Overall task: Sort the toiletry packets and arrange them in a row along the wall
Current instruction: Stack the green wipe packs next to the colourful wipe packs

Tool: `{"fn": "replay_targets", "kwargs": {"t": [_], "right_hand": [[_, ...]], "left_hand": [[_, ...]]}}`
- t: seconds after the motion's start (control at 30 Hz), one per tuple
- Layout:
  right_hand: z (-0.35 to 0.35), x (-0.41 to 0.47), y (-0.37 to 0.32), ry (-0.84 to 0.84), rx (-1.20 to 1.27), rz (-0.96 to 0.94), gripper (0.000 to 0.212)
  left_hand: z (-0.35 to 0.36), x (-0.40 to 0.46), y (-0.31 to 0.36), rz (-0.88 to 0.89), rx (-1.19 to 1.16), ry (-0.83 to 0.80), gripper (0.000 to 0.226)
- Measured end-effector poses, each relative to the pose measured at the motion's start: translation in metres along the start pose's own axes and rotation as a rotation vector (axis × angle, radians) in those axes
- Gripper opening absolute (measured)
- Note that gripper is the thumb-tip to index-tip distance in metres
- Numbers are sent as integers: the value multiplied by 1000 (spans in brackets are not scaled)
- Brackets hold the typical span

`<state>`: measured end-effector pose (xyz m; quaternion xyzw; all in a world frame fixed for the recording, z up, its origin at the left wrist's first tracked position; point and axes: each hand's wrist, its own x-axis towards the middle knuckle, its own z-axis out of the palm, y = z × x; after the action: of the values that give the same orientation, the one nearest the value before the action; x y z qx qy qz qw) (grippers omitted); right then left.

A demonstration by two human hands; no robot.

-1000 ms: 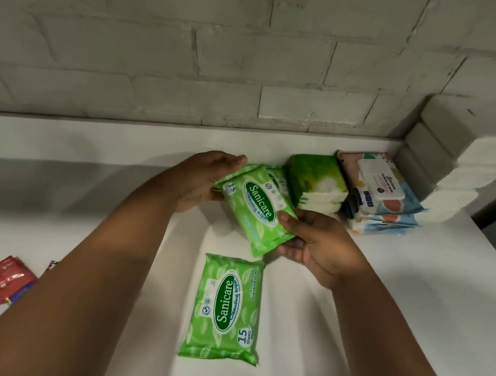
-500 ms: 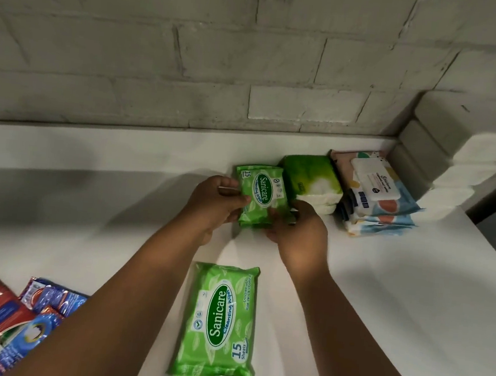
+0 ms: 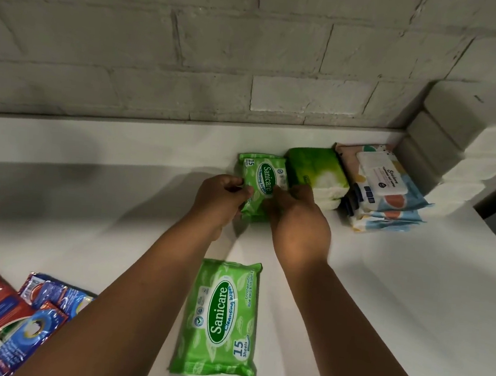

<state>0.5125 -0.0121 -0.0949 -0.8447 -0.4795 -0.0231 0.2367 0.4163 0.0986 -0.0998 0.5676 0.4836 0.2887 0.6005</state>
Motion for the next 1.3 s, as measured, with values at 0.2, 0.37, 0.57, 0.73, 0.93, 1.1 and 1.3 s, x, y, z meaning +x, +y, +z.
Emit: {"fn": "replay_targets", "kwargs": {"t": [0.2,0.37,0.57,0.73,0.93,1.1,1.3], "right_hand": [[-2,5,-7,8,-131,41,27],[-22,-11,-15,1,34,6,39],[-41,-65,-17,-171,161,83,28],[-46,-94,-22,-373,210,180,34],[-50,-119,-36,-489,395,301,34],[-52,-133,-41,-404,588,447,22],[-60,-124,-27,-181,335,275,22]], "left_hand": [[3,-2,5,-23,5,13,39],[-16,-18,14,74,298,58,39],[-58,-79,7,150,656,32,34],[-76,-125,-4,16,777,20,36],[-74,-160,-14,-57,949,-80,37],[-68,-169,-21,-22,693,-44,18],[-80,-169,-4,22,358,-130,17]]}}
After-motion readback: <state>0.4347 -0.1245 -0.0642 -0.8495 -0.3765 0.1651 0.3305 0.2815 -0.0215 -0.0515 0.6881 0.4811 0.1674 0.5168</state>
